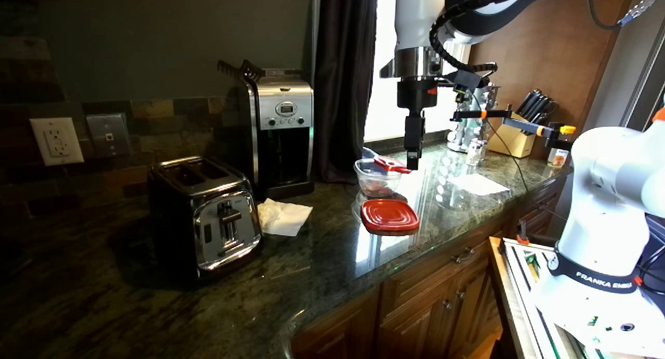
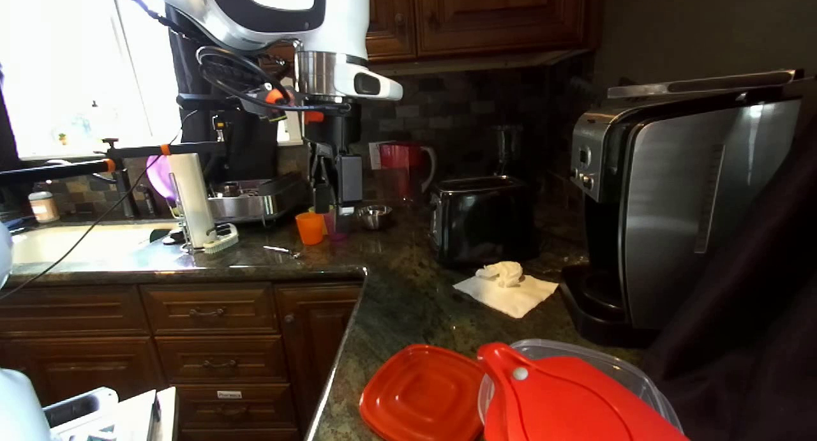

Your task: Move the cup to the right

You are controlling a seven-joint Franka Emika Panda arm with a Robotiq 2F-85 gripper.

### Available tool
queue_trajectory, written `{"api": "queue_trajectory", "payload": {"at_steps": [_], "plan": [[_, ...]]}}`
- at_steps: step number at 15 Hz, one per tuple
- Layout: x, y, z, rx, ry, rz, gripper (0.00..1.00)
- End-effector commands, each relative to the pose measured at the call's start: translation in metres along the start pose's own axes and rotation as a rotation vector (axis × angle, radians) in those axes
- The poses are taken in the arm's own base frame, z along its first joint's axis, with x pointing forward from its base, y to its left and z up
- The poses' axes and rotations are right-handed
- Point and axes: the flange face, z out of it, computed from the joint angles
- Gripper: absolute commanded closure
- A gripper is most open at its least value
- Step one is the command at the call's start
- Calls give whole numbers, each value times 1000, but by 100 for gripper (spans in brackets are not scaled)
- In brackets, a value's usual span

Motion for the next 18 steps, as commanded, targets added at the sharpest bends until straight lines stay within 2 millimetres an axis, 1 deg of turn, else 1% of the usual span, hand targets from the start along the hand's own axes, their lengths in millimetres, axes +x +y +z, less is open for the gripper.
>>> {"api": "queue_trajectory", "payload": {"at_steps": [1,9,10,12,13,15,17,18], "plan": [[0,0,0,0,-1,0,0],[0,0,0,0,-1,0,0],[11,-3,0,-9,-3,-18,0],[39,-13,3,-31,12,-73,0],[57,-22,5,-28,24,-111,0],[91,-47,18,-30,23,-231,0],[117,-79,34,-16,-14,-331,0],[129,-98,43,-11,-38,-379,0]]}}
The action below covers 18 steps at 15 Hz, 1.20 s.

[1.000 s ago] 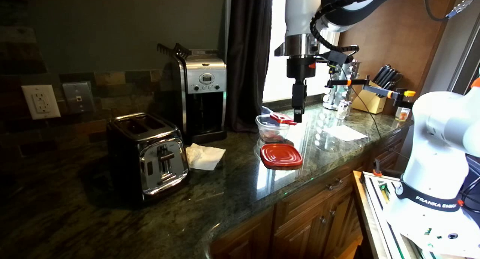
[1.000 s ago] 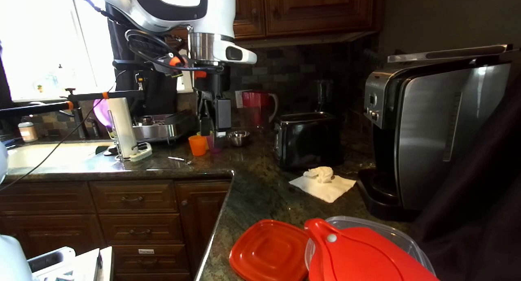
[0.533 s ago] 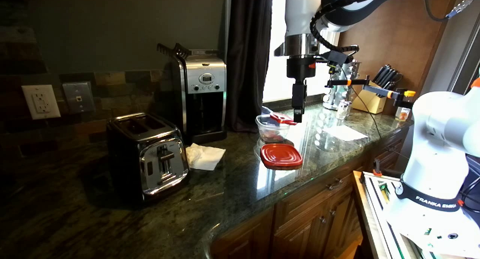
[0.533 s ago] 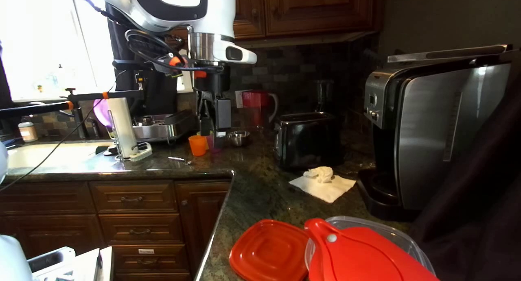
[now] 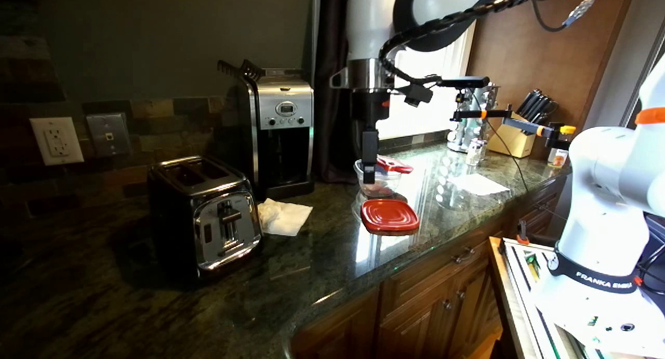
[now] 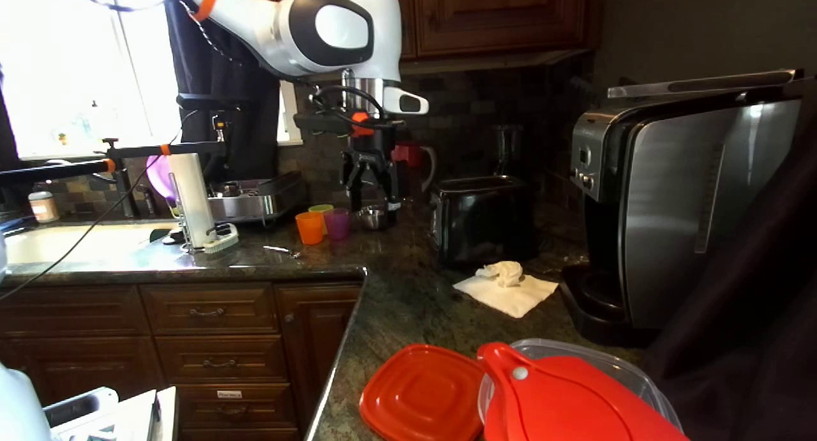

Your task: Move the cup to the right

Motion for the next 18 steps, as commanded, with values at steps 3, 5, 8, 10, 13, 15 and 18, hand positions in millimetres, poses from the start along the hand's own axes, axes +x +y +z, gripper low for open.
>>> {"api": "queue_trajectory", "payload": {"at_steps": [3,5,8,10,13,15,18], "plan": [[49,-42,26,9,-69,-135,0],[69,-63,35,13,-105,-180,0],[89,-70,42,41,-59,-148,0],[115,-103,50,92,64,-214,0],[134,-167,70,171,121,-329,0],[135,-212,76,207,118,-413,0],[135,-256,74,186,121,-512,0]]}}
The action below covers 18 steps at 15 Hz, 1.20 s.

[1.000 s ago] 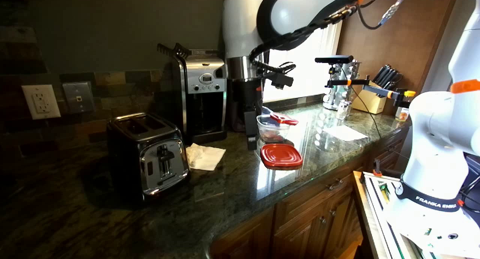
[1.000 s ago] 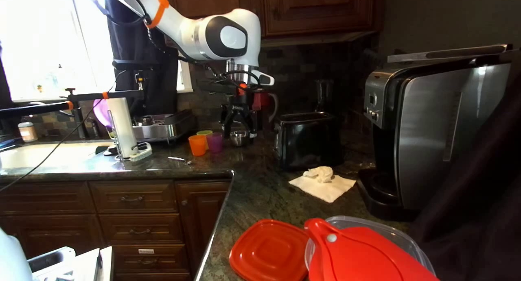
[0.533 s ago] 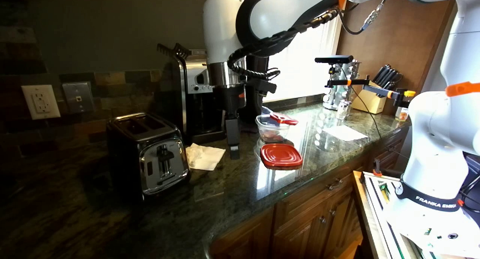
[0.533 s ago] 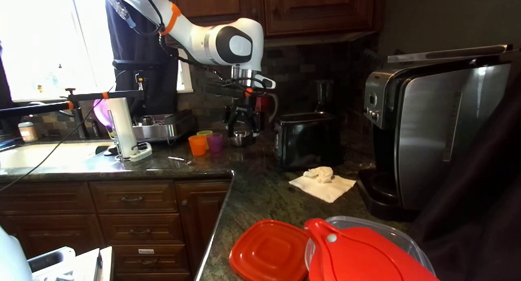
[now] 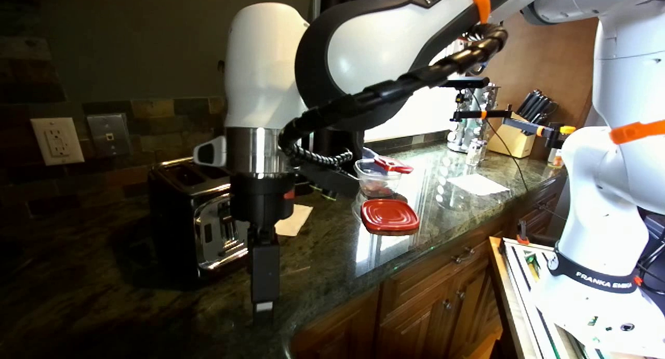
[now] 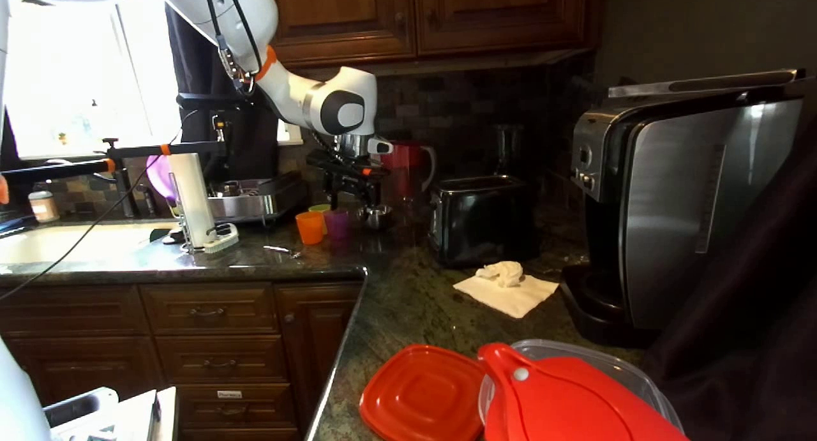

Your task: Move the cup to the right

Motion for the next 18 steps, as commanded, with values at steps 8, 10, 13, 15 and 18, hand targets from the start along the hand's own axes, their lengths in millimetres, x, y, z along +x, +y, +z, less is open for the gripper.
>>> {"api": "queue_trajectory", "payload": {"at_steps": [8,10,13,15,18], "plan": [[46,-34,-11,0,97,24,0],[61,-46,-17,-5,182,109,0],[76,-52,-6,-18,240,271,0],[84,-53,11,6,225,374,0],[77,-57,11,20,196,354,0]]}}
